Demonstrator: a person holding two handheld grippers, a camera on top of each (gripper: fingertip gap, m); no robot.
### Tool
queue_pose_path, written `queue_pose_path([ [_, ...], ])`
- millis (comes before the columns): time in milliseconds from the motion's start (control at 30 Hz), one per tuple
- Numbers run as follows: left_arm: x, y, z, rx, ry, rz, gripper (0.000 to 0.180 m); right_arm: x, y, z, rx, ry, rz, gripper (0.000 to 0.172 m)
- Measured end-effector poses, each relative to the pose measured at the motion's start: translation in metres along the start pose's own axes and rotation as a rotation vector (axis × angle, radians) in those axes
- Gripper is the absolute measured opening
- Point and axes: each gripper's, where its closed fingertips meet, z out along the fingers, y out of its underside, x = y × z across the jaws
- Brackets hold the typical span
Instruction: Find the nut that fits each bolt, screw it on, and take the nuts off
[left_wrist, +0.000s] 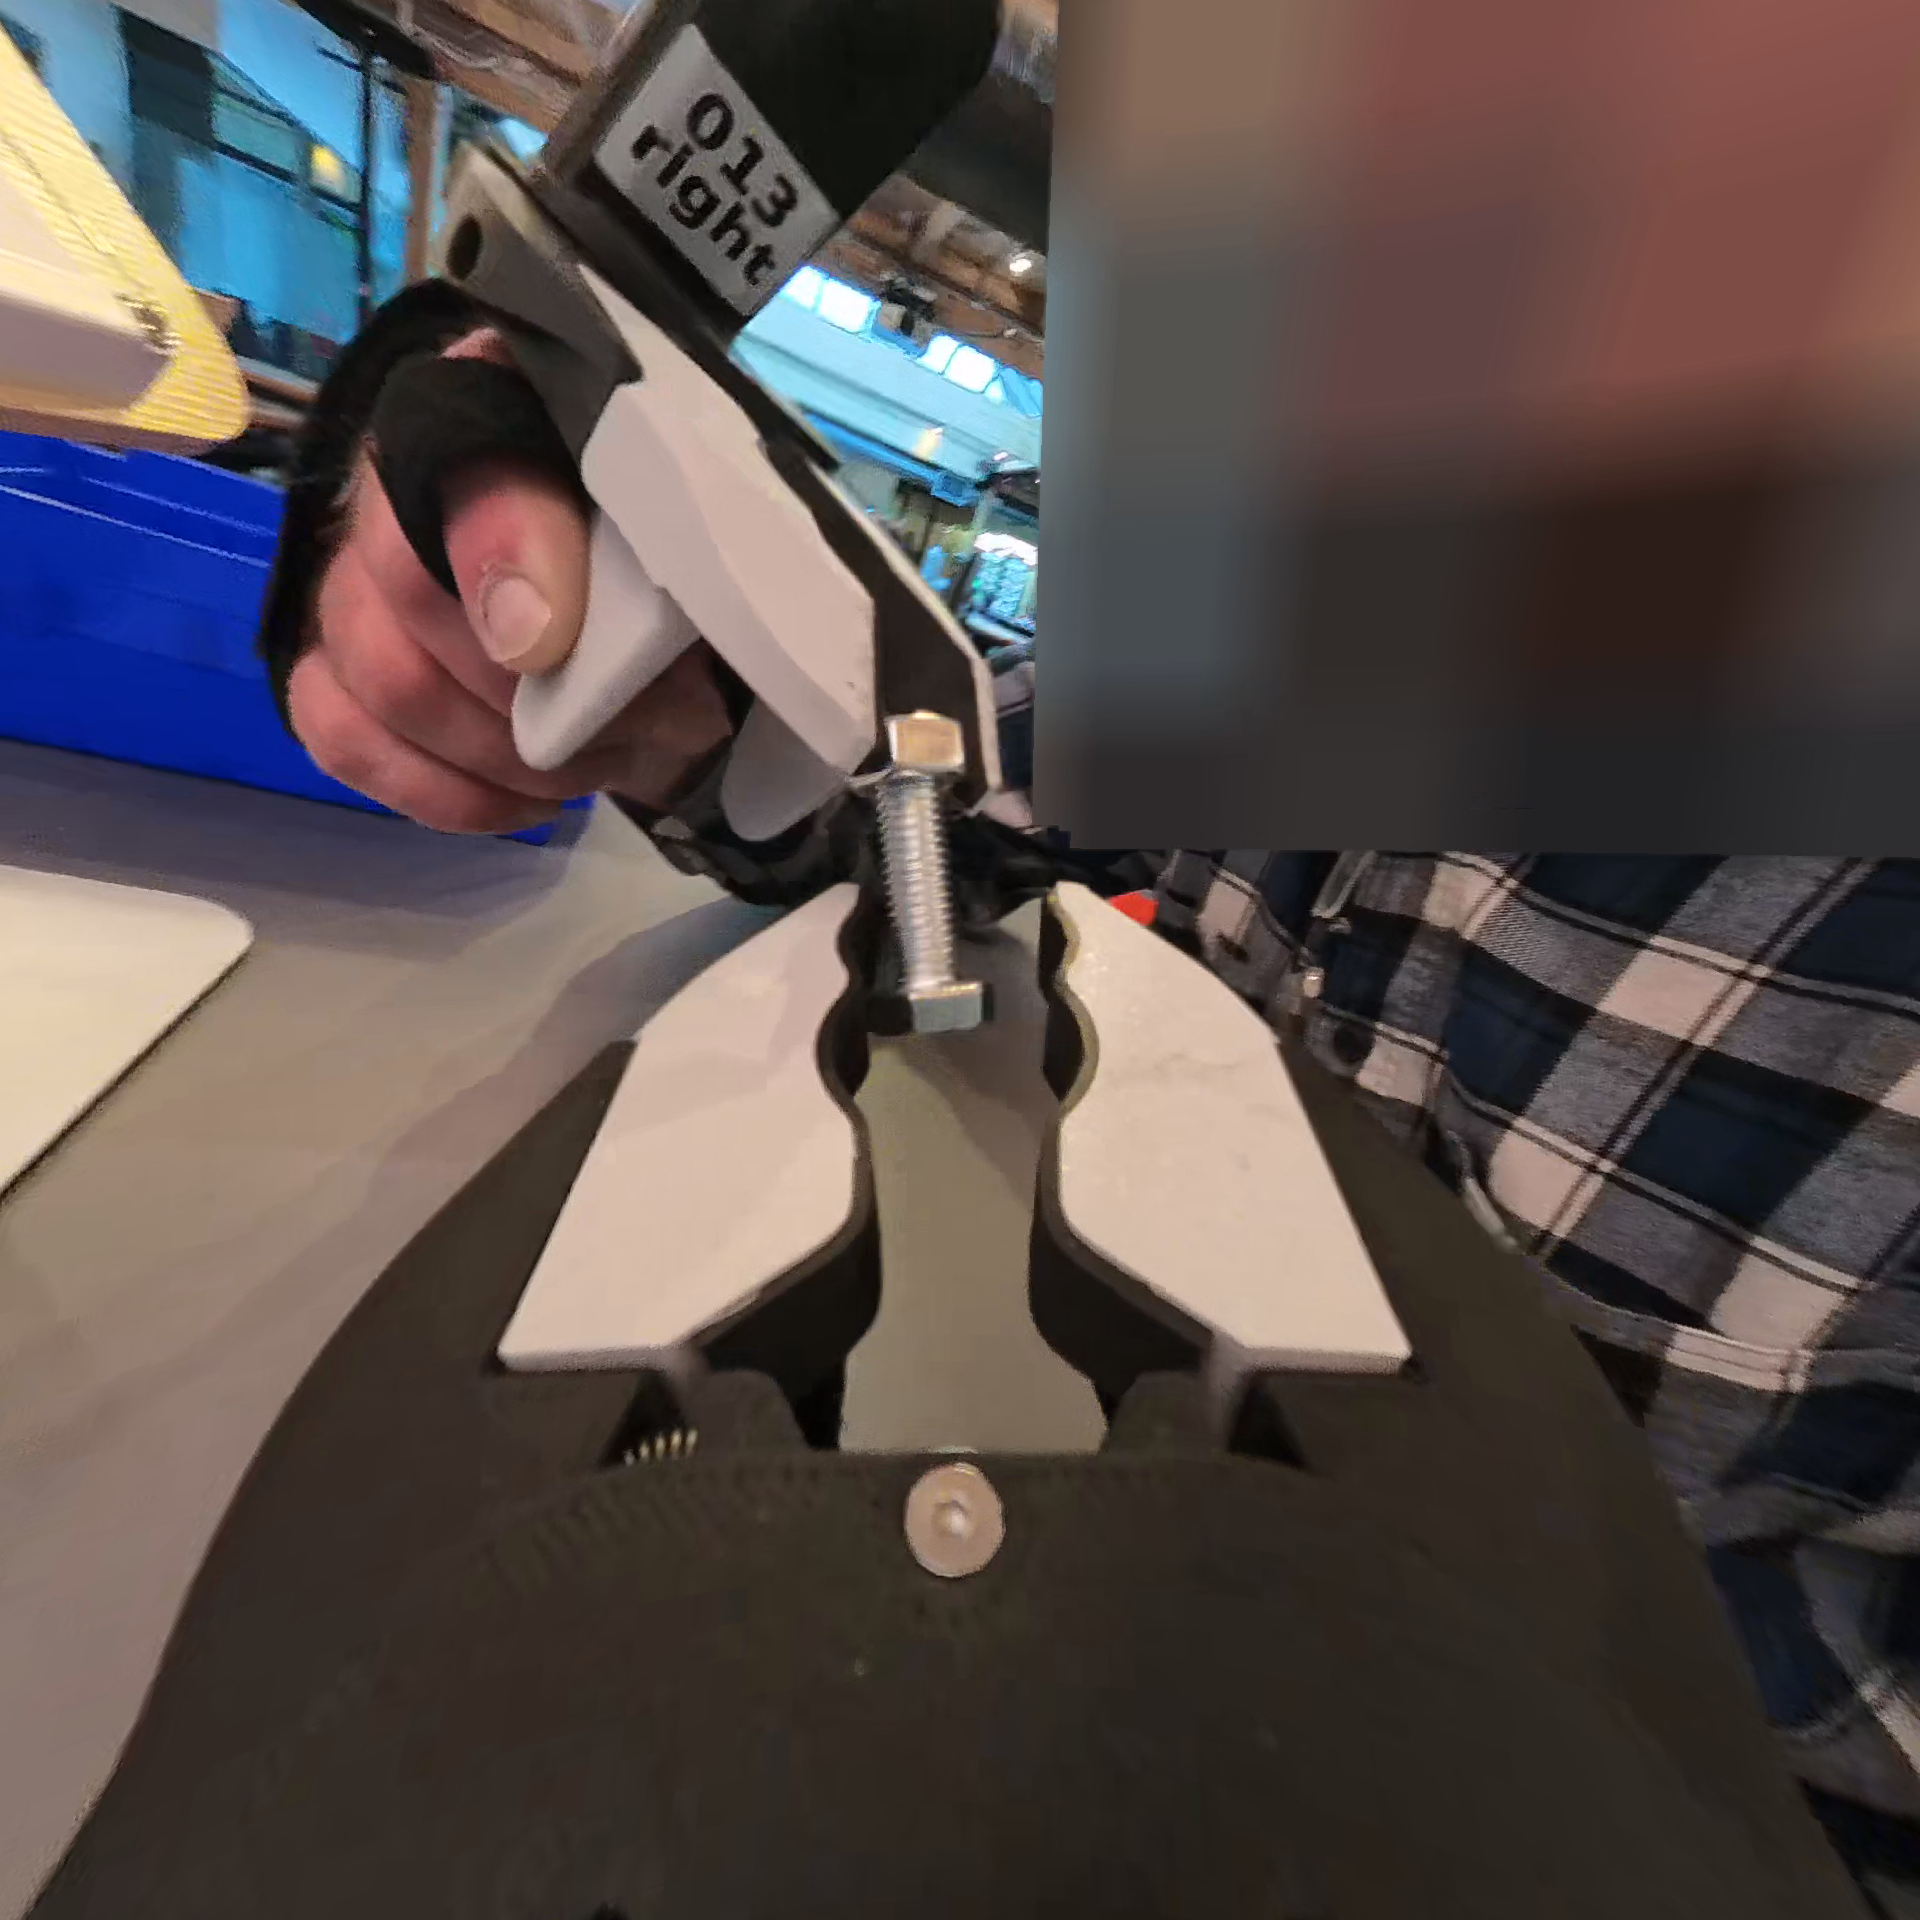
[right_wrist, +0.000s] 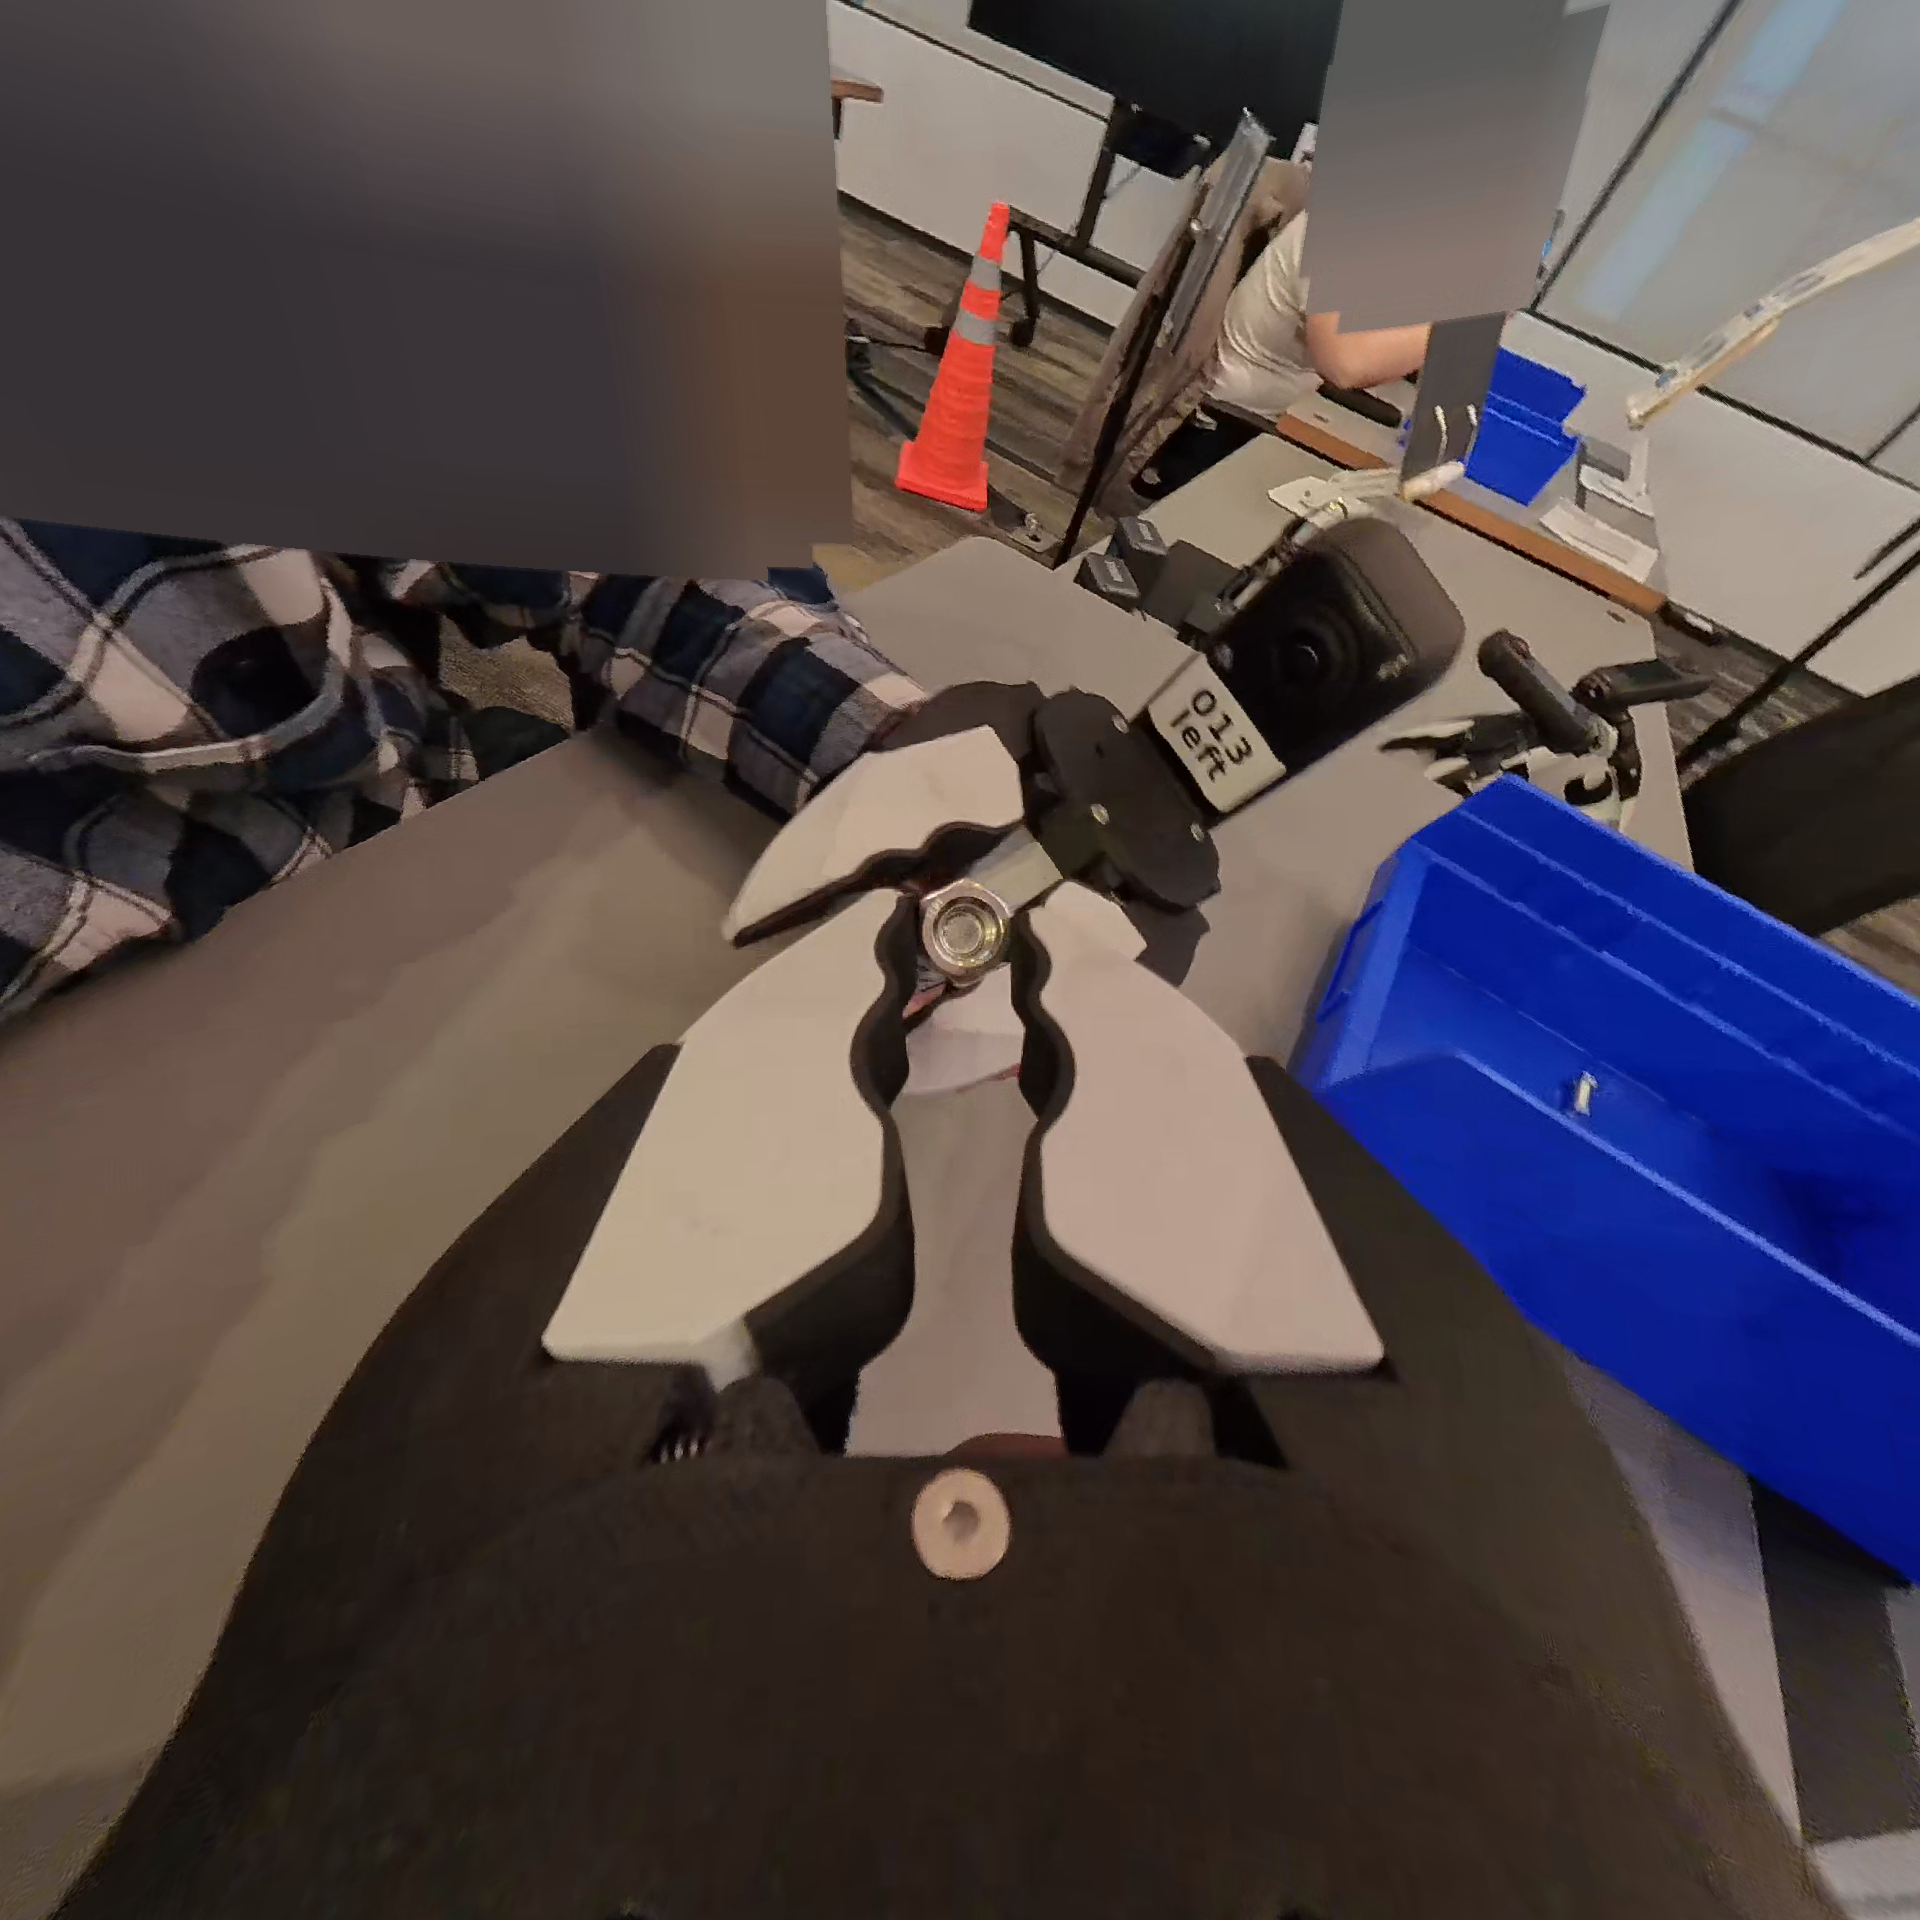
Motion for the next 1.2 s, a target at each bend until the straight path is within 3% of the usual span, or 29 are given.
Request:
queue_pose_path([
  [100, -0.013, 0.002, 0.000, -0.033, -0.123, 0.066, 0.043, 0.010, 0.008, 0.001, -0.026, 0.048, 0.039, 0.018],
  [333, -0.048, -0.005, -0.018, -0.092, -0.490, 0.317, 0.044, 0.031, 0.021, 0.000, -0.044, 0.134, 0.172, 0.018],
  [533, -0.075, -0.007, -0.038, -0.242, -0.838, 0.563, 0.038, 0.046, 0.031, -0.001, -0.032, 0.189, 0.324, 0.018],
  [867, -0.091, -0.010, -0.060, -0.335, -1.059, 0.670, 0.028, 0.060, 0.044, -0.004, -0.018, 0.261, 0.459, 0.018],
  [1200, -0.094, -0.008, -0.062, -0.368, -1.075, 0.668, 0.018, 0.062, 0.046, -0.003, -0.016, 0.279, 0.466, 0.018],
])
